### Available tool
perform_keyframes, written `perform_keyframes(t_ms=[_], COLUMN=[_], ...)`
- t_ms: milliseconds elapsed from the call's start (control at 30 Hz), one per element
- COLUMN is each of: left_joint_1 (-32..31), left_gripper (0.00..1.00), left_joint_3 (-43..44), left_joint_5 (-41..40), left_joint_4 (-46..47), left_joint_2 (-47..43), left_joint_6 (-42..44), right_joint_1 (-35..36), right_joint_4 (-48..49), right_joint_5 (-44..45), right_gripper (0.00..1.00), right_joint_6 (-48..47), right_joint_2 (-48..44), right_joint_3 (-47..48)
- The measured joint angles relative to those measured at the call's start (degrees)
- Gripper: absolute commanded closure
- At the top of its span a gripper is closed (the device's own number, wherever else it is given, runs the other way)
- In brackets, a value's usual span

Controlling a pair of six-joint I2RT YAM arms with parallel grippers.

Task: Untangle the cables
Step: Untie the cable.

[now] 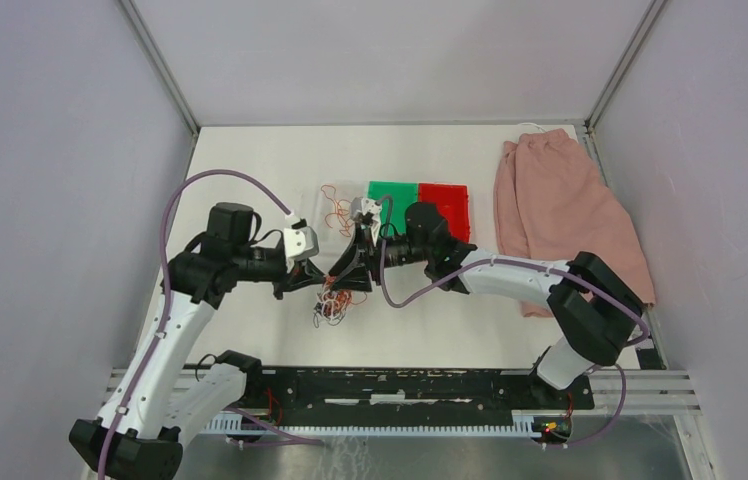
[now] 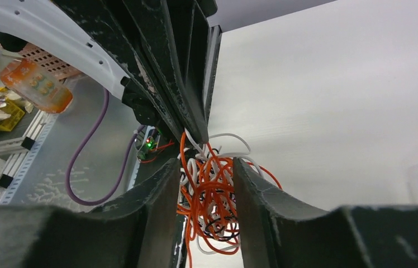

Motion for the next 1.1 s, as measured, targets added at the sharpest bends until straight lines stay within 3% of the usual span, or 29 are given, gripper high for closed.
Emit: perform_keyframes(t_ms=[133,200,333,433,767,1100], left_joint_1=[0.0,0.0,0.0,0.0,0.0,-1.4], left_gripper=[0.97,0.95,0.52,0.4,0.44,0.52], left_joint_3=[0.3,0.4,0.3,-0.8,-2.5,-4.2], left_joint_5=[0.0,-0.1,-1.2,-3.5,-3.1,-0.5], left_joint_4=[0.0,0.0,0.1,0.5,3.1,3.3], left_joint_2=[0.0,0.0,-0.3,-1.5,-2.7,-1.5], left_joint_6=[0.0,0.0,1.0,2.7,3.0,3.0], right_joint_1=[0.0,-0.1,-0.4,-0.6,0.0,0.8], right_joint_4=[2.1,3.0,1.9,-0.9,-9.7,-11.5], right_joint_5=[-1.1,-1.4,-0.9,-0.6,-0.7,-0.6], right_gripper=[0.9,0.97,1.0,1.0,1.0,1.0], right_joint_6=[2.1,2.6,2.4,1.7,1.0,1.5], right_joint_2=[1.1,1.1,0.0,-2.0,-2.9,-2.9], right_joint_3=[0.0,0.0,-0.3,-0.4,-0.2,3.2])
